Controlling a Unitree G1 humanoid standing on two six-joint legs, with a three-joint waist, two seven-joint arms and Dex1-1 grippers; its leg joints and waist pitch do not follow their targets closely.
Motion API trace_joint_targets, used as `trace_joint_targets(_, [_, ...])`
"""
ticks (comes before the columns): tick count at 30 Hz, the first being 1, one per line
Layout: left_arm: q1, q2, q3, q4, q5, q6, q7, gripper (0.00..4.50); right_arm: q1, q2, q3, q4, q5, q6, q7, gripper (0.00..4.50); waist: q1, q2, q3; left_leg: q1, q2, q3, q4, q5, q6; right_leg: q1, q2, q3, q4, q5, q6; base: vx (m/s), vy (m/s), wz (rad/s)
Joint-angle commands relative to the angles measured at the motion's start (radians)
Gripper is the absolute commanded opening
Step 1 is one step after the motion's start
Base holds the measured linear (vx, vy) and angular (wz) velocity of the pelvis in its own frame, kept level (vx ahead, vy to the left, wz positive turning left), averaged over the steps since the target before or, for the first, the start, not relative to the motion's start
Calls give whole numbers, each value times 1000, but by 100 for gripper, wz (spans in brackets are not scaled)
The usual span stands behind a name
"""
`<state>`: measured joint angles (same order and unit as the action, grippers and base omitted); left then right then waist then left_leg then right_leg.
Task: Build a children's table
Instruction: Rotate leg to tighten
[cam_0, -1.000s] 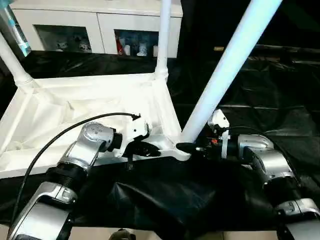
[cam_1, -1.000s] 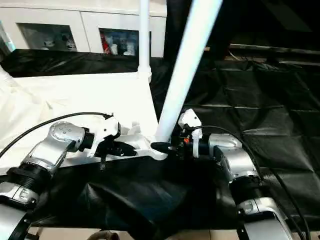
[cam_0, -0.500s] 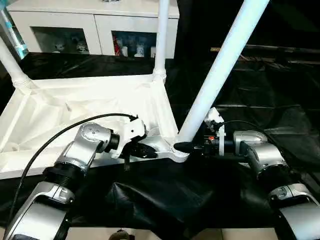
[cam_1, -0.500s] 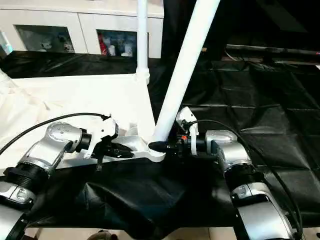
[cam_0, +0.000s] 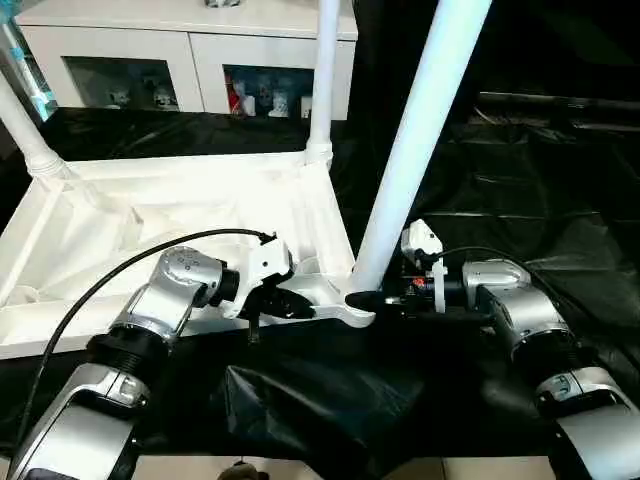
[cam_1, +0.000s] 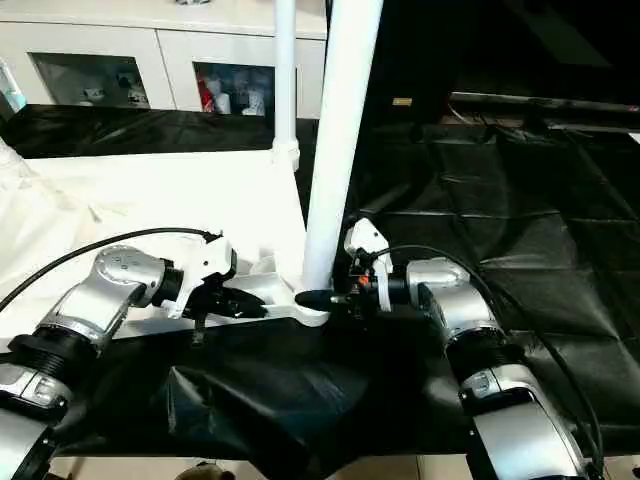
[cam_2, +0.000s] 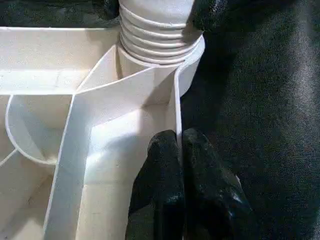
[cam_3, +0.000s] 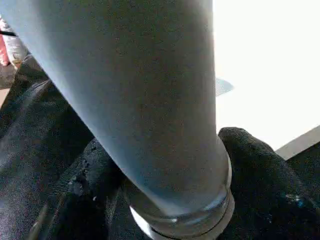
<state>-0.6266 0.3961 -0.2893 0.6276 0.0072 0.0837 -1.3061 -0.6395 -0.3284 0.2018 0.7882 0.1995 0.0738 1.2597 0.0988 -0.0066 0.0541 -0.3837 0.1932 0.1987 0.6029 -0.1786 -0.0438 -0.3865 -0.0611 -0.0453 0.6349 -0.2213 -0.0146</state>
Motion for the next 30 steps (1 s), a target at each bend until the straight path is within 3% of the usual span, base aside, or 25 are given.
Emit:
trace_joint_targets(1, [-19, -12, -18, -43, -28, -28, -77, 0, 50, -20, 45, 82, -93, 17, -32, 271, -1, 16, -69, 28, 51, -23, -71, -192, 16, 40, -83, 41, -67, -6, -291, 0, 0, 0])
trace_joint_targets(6, [-21, -13, -16, -39, -26, -19, -63, 0, 57, -4, 24, 93, -81, 14, -75, 271, -1, 13, -69, 27, 51, -23, -71, -188, 21, 40, -86, 41, -68, -9, -291, 0, 0, 0])
trace_joint_targets(8, [-42, -29, -6, -5, -2, -11, 15, 0, 47, 24, -8, 132, -85, -5, -204, 271, -3, 12, -68, 28, 52, -22, -72, -191, 17, 38, -86, 42, -69, -17, -291, 0, 0, 0])
trace_joint_targets(10, [-89, -60, 18, 54, 23, 44, 139, 0, 24, 67, -61, 203, -86, -15, -423, 271, -18, 10, -55, 38, 48, -27, -83, -290, -25, 30, -88, 44, -87, -191, -265, 0, 0, 0])
trace_joint_targets(11, [-99, -66, 24, 65, 23, 54, 158, 0, 20, 75, -72, 216, -83, -13, -464, 271, -18, 10, -55, 38, 48, -27, -83, -290, -25, 30, -88, 44, -87, -191, -265, 0, 0, 0])
trace_joint_targets(12, [-124, -83, 35, 91, 27, 83, 203, 0, 7, 97, -99, 246, -75, -10, -566, 271, -25, 10, -50, 45, 44, -35, -86, -354, -60, 28, -96, 44, -102, -372, -219, -57, 9, -11])
trace_joint_targets(13, [-138, -92, 39, 103, 30, 100, 226, 0, 0, 109, -112, 261, -70, -8, -616, 271, -28, 10, -50, 39, 46, -42, -90, -358, -68, 31, -99, 43, -105, -415, -193, -57, 9, -11])
trace_joint_targets(15, [-163, -110, 47, 126, 33, 140, 269, 0, -14, 130, -129, 286, -68, -7, -706, 271, -35, 12, -53, 37, 45, -44, -93, -362, -70, 29, -96, 42, -108, -404, -181, 0, 0, 0])
trace_joint_targets(18, [-215, -160, 62, 181, 37, 207, 364, 0, -51, 178, -169, 335, -49, 2, -858, 271, -43, 14, -54, 42, 42, -38, -89, -367, -63, 20, -91, 47, -109, -345, -202, 0, 0, 0])
trace_joint_targets(23, [-296, -277, 64, 292, 66, 264, 521, 0, -161, 315, -318, 434, 85, 4, -1094, 271, -41, 12, -57, 43, 39, -36, -85, -340, -45, 21, -94, 48, -112, -320, -207, 0, 0, 0])
trace_joint_targets(27, [-287, -281, 52, 280, 72, 259, 515, 0, -186, 342, -329, 438, 100, 9, -1088, 270, -38, 9, -60, 30, 40, -33, -88, -282, -25, 31, -88, 44, -102, -213, -218, 0, 0, 0])
trace_joint_targets(28, [-283, -278, 50, 275, 72, 258, 506, 0, -189, 345, -334, 438, 105, 13, -1084, 270, -36, 12, -64, 29, 41, -30, -85, -240, -11, 34, -89, 45, -94, -133, -234, 0, 0, 0])
trace_joint_targets(30, [-277, -272, 49, 269, 67, 257, 486, 0, -193, 345, -329, 442, 94, 18, -1070, 270, -35, 9, -64, 28, 41, -29, -85, -218, 0, 37, -88, 43, -92, -96, -244, 0, 0, 0])
